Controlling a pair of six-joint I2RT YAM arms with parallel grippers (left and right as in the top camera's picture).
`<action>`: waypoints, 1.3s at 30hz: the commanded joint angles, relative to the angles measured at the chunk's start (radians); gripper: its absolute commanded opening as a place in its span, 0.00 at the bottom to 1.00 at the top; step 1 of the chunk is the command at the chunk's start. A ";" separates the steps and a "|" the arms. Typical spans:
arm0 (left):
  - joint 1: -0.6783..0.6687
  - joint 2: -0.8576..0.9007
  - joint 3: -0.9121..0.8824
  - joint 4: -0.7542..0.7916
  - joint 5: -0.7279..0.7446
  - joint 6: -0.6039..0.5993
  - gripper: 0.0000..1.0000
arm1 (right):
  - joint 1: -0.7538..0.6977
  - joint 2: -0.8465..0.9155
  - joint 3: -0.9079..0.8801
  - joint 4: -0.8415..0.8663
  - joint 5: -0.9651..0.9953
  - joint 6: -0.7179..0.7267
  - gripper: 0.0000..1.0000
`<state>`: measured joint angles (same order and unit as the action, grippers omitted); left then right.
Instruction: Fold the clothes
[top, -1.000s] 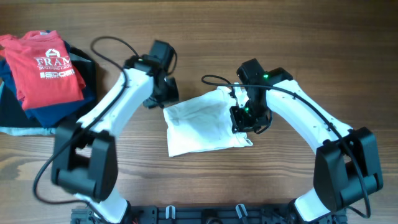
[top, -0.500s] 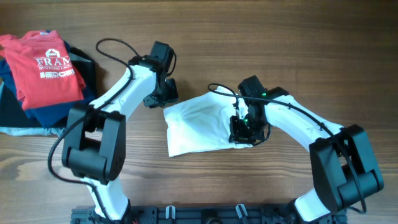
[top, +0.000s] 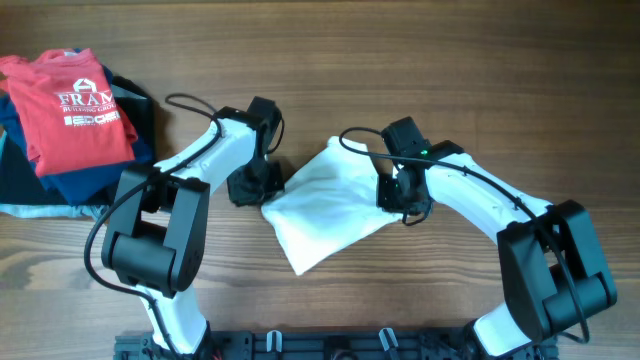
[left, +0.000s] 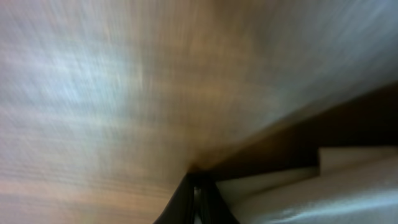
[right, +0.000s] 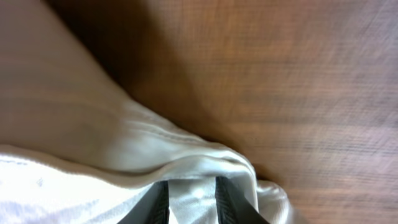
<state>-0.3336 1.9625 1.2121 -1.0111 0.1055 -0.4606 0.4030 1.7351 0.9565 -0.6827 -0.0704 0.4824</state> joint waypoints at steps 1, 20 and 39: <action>-0.026 0.050 -0.069 -0.068 0.093 -0.023 0.04 | -0.019 -0.016 -0.006 0.097 0.097 -0.090 0.25; 0.092 -0.251 -0.034 0.206 0.145 0.179 0.64 | -0.043 -0.374 0.053 0.010 0.124 -0.183 0.58; -0.130 0.083 -0.034 0.452 0.519 0.301 0.80 | -0.043 -0.594 0.053 -0.126 0.195 -0.132 0.71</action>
<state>-0.3828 1.9739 1.1881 -0.5224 0.6117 -0.1818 0.3645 1.1500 0.9958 -0.8047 0.1020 0.3393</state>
